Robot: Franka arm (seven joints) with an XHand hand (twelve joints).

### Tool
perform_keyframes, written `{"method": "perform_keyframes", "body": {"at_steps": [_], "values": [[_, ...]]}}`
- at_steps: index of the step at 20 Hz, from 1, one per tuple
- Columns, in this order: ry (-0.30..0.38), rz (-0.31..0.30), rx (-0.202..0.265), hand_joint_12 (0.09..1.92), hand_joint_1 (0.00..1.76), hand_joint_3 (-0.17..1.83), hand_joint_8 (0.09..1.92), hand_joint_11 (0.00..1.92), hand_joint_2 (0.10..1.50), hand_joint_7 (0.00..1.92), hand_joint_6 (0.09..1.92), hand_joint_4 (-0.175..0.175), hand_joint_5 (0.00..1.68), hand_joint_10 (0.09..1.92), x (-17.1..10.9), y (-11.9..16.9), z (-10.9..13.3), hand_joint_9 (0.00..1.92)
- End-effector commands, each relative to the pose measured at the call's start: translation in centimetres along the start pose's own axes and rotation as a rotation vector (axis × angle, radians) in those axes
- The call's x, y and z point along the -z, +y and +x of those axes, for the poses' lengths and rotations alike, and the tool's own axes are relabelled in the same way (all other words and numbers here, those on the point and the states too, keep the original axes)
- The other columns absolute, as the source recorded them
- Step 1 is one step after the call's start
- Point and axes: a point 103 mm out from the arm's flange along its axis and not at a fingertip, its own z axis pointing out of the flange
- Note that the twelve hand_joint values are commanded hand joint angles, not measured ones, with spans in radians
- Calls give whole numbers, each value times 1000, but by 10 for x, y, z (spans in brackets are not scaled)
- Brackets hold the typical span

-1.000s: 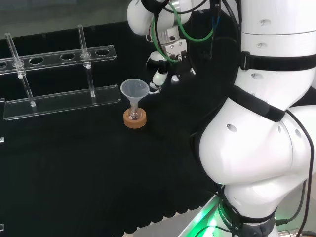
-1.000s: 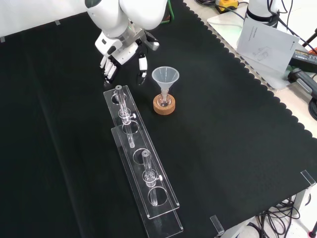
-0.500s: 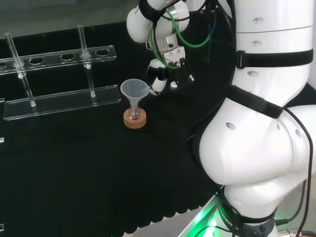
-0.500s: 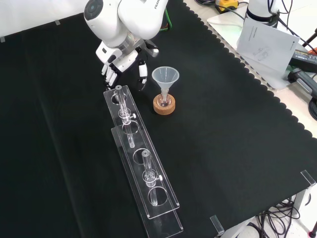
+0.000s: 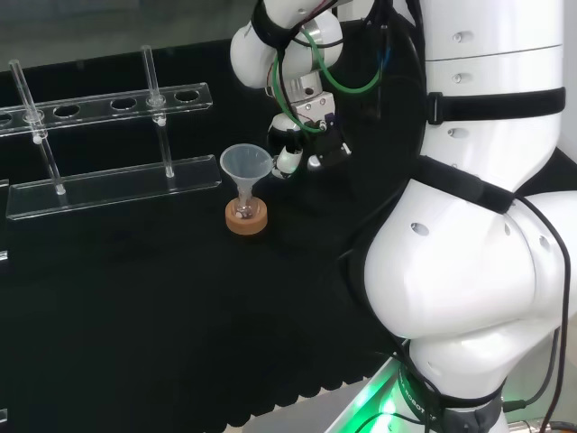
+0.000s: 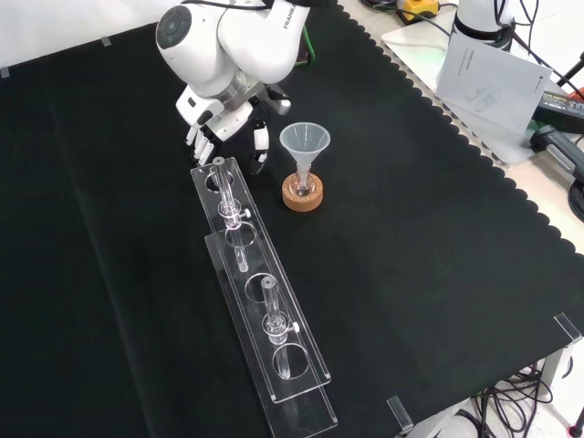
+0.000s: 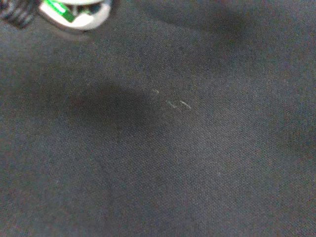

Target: Pick up the weighing funnel.

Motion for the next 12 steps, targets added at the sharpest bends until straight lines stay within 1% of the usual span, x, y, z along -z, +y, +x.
{"method": "perform_keyframes", "body": {"at_steps": [1, 7, 12], "values": [[-11, -13, -15, 1301, 890, 549, 694, 494, 633, 508, 660, -19, 709, 522, -2, 7, 0, 760], [-19, -24, -36, 1295, 903, 561, 700, 507, 644, 531, 690, -11, 762, 526, -3, 11, -3, 778], [-18, -18, -32, 1291, 906, 568, 702, 513, 645, 545, 708, -2, 803, 528, -5, 13, -2, 791]]}}
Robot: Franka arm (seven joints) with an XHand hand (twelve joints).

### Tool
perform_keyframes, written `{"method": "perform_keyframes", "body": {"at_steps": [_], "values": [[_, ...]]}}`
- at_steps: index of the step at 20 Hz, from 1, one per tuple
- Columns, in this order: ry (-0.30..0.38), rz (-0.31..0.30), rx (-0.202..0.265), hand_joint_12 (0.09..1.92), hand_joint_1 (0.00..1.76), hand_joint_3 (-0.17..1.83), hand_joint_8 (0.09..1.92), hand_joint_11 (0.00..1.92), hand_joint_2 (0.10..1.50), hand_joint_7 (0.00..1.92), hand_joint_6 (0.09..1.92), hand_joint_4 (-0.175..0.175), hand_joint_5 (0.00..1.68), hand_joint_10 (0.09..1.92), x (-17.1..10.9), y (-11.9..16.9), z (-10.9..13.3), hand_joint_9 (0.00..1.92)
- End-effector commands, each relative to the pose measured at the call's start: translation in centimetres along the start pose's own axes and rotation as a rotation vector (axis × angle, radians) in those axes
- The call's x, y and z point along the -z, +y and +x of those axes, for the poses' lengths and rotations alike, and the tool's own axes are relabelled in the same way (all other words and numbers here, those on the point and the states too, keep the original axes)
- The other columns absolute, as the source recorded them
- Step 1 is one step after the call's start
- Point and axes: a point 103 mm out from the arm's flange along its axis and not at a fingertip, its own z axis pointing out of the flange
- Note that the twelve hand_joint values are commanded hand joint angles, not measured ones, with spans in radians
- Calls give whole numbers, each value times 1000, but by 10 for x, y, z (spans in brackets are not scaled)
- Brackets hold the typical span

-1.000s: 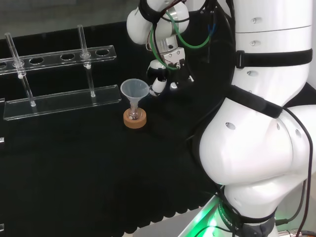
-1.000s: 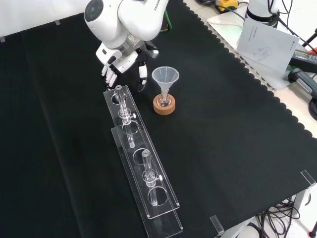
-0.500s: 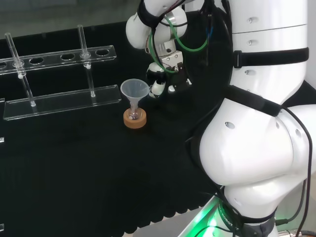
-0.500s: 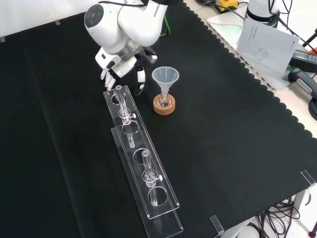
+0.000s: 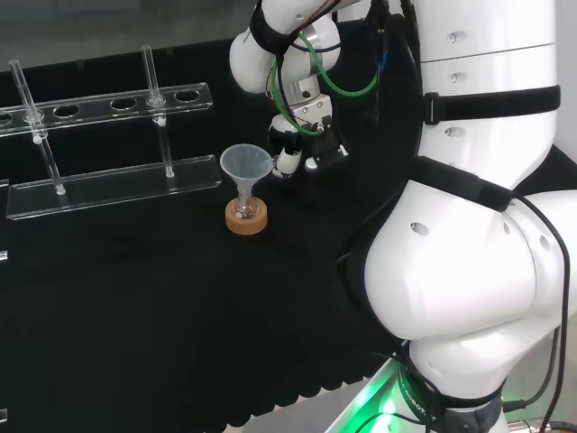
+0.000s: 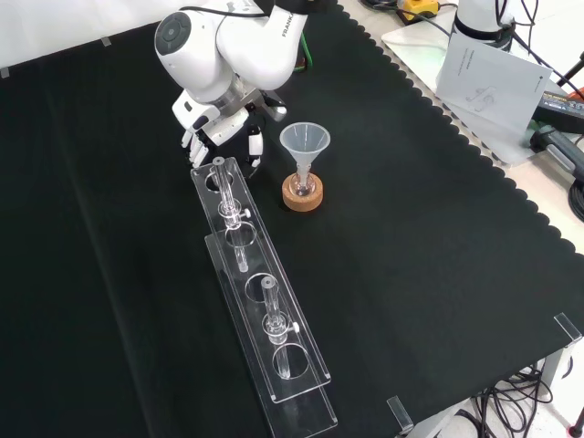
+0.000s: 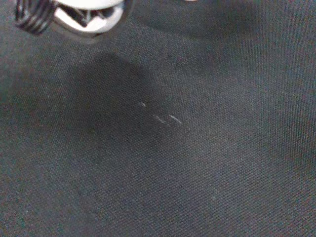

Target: Pick up the weighing funnel.

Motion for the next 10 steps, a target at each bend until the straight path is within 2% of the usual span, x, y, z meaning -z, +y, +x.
{"method": "perform_keyframes", "body": {"at_steps": [1, 10], "values": [[1, 7, 6, 1290, 906, 569, 702, 516, 645, 548, 711, -1, 810, 529, -2, 1, 0, 795], [-2, 9, 12, 1276, 908, 588, 698, 540, 638, 566, 715, 16, 870, 522, -6, 4, 4, 822]]}}
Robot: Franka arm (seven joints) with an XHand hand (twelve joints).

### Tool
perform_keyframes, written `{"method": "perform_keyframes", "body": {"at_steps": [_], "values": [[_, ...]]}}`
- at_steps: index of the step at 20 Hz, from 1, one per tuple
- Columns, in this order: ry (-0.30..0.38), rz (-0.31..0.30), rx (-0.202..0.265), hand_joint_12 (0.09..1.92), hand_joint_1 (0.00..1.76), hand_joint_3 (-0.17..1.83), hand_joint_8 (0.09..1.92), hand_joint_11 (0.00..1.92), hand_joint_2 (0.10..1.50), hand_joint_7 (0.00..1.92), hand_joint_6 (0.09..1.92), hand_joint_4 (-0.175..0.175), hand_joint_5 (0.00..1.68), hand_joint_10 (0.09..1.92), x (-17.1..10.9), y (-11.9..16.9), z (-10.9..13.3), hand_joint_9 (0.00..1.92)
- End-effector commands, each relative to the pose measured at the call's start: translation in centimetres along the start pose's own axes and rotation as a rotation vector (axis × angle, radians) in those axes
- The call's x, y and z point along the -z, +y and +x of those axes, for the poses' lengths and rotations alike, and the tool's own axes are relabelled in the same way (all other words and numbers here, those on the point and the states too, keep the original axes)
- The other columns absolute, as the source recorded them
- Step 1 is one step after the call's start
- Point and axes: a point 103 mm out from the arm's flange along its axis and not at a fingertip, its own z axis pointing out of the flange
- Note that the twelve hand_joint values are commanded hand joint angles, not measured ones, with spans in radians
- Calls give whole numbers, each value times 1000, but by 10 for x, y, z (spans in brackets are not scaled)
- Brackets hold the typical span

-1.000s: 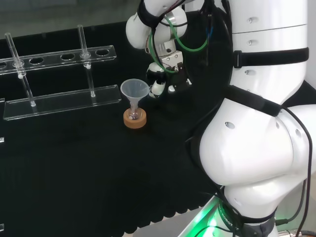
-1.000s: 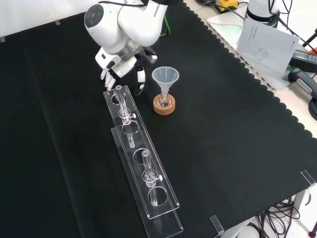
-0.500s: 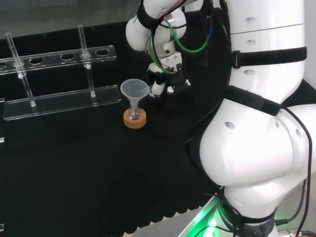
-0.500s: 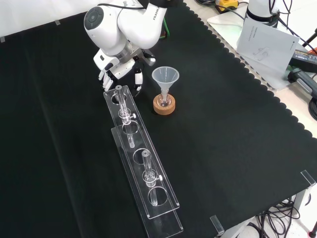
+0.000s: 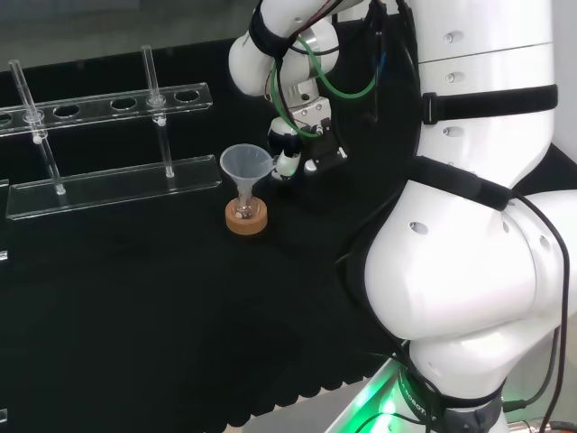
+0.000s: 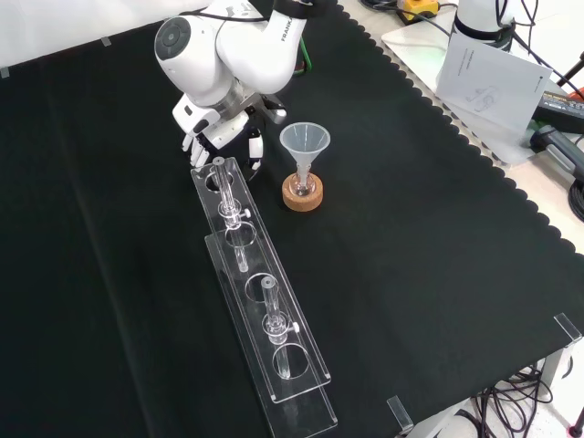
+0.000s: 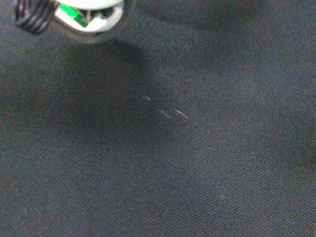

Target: Pick up the weighing funnel.

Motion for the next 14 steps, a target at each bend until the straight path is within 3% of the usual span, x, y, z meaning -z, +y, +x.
{"method": "perform_keyframes", "body": {"at_steps": [1, 14], "values": [[-3, 6, -1, 1274, 909, 591, 697, 542, 637, 568, 713, 16, 876, 520, -1, 1, 1, 825], [-9, 17, -12, 1272, 910, 601, 694, 554, 635, 577, 709, 17, 895, 512, -5, 4, 3, 842]]}}
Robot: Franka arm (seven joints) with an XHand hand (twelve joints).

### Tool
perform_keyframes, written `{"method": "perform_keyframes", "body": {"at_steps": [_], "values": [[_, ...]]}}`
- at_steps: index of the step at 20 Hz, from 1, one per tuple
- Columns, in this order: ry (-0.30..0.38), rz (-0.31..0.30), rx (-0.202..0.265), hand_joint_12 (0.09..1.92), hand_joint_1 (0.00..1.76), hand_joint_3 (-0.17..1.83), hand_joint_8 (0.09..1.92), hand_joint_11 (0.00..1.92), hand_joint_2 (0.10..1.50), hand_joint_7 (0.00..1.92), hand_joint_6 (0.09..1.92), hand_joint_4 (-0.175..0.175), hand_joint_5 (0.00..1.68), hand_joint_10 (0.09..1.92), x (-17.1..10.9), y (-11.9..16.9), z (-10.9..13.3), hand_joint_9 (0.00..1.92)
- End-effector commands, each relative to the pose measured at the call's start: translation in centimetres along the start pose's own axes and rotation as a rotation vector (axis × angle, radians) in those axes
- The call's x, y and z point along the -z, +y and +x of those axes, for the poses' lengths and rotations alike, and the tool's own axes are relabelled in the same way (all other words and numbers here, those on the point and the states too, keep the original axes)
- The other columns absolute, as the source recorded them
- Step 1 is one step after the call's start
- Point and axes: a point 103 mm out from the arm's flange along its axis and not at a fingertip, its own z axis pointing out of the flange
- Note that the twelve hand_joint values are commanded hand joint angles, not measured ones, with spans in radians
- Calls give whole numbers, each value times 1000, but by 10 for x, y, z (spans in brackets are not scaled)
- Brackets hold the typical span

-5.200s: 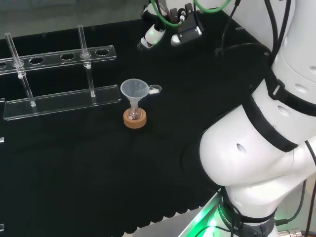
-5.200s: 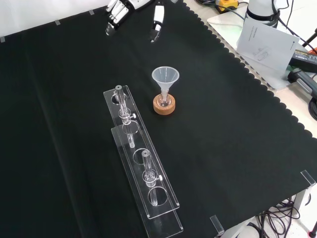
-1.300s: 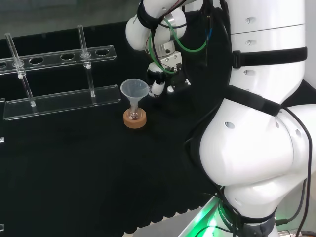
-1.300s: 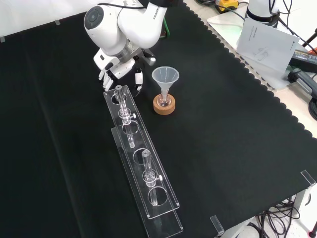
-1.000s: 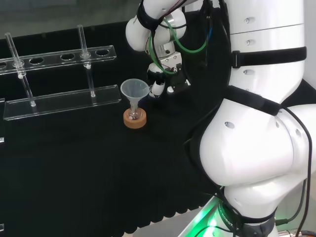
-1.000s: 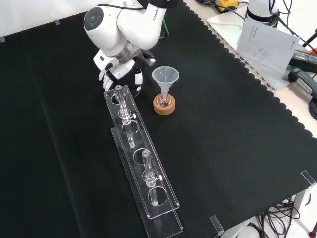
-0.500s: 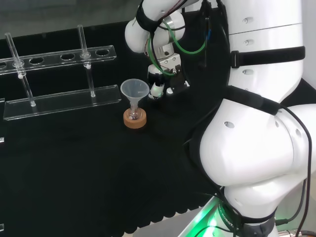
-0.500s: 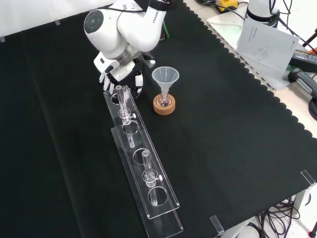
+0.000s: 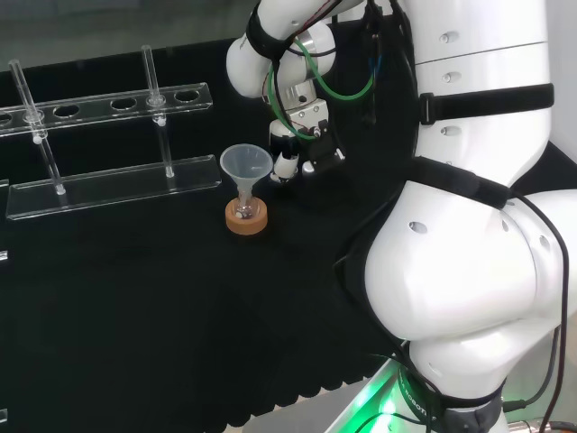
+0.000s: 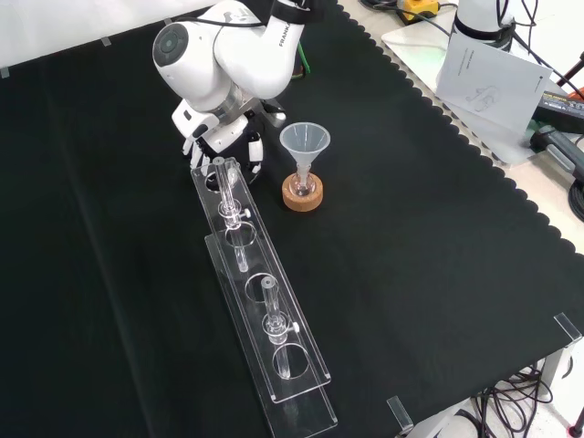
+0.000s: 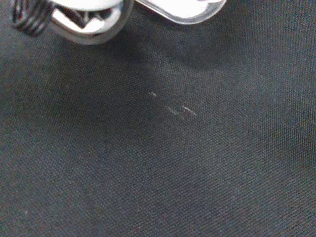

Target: Pick up the weighing funnel.

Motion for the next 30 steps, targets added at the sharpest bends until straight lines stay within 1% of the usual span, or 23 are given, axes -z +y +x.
{"method": "perform_keyframes", "body": {"at_steps": [1, 2, 3, 4, 6, 10, 14, 21, 30], "values": [[-12, -7, -10, 1269, 912, 603, 694, 557, 637, 580, 704, 23, 928, 510, 0, 0, 1, 844], [-18, -17, -13, 1268, 972, 549, 695, 562, 698, 592, 731, 79, 1016, 507, 1, 0, 1, 853], [-22, -25, -17, 1263, 1023, 513, 693, 570, 740, 609, 746, 123, 1090, 503, 3, -1, 1, 866], [-28, -33, -20, 1254, 1057, 523, 686, 582, 746, 628, 756, 149, 1140, 495, 5, -2, 1, 884], [-40, -48, -25, 1224, 1089, 609, 671, 620, 713, 662, 797, 170, 1179, 470, 12, -4, -1, 928], [-61, -48, -32, 1192, 1098, 675, 664, 674, 686, 685, 842, 175, 1181, 443, 26, -10, -7, 974], [-84, -51, -37, 1170, 1100, 668, 666, 699, 686, 682, 829, 175, 1187, 426, 44, -18, -14, 990], [-113, -60, -64, 1141, 1100, 650, 671, 721, 694, 677, 816, 175, 1191, 410, 78, -38, -26, 1004], [-139, -119, -98, 1133, 1100, 646, 673, 728, 696, 678, 815, 175, 1190, 403, 121, -76, -34, 1007]]}}
